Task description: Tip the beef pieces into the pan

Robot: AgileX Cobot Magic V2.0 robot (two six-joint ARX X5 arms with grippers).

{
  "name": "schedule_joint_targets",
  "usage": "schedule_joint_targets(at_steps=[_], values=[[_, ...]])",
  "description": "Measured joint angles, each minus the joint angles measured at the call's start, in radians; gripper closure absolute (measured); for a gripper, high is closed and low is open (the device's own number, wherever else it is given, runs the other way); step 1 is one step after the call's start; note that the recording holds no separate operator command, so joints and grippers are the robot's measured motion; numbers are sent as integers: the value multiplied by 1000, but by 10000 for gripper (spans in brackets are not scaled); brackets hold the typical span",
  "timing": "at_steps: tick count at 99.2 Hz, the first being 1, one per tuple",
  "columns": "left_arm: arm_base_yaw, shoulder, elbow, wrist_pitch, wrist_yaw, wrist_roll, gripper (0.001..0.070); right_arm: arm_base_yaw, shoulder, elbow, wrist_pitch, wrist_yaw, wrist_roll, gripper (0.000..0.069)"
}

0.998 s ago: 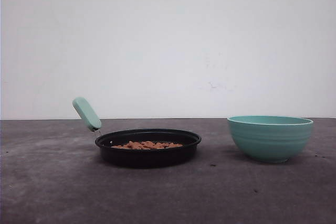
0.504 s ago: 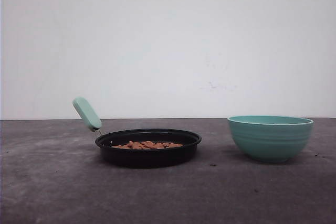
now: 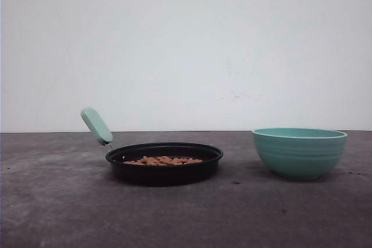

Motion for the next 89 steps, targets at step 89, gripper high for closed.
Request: schedule_joint_targets(at_steps=[89], values=[[0,-20,-1,3,-4,29,687,0,0,0,0,0,0,681]])
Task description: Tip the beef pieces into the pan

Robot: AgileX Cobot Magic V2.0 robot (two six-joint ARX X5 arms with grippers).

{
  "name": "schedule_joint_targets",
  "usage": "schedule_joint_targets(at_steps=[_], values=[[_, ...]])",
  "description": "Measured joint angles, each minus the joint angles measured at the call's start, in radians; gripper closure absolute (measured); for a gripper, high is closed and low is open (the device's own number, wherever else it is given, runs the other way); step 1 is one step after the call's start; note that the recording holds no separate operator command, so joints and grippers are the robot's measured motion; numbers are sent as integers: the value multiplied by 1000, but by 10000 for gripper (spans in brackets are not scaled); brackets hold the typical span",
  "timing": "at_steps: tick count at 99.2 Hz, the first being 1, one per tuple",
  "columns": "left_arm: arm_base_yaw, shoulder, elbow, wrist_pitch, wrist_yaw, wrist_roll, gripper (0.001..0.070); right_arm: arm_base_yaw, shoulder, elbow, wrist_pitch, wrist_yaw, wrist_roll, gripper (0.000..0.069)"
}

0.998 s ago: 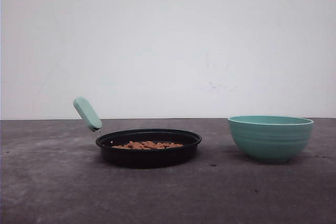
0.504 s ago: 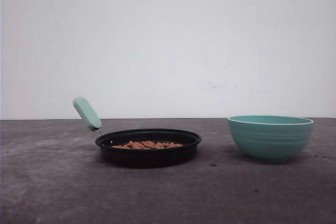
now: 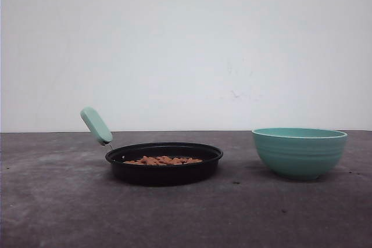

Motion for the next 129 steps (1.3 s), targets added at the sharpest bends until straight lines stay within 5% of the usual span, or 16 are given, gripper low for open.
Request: schedule_joint_targets(at_steps=[16,29,47,58,91,129], values=[[27,-83,-75,145,-13,76,687,0,0,0,0,0,0,681],[86,-197,-320,311,-13,135,687,0,0,0,0,0,0,681],[195,-356,-656,413,74,63,687,0,0,0,0,0,0,681],[226,-349,-742,425,78,15,687,0,0,0,0,0,0,681],[257,-355,-855,510,83,-39,687,0,0,0,2,0,0,681],[262,-355,-857,515,95,-5,687,0,0,0,2,0,0,681]])
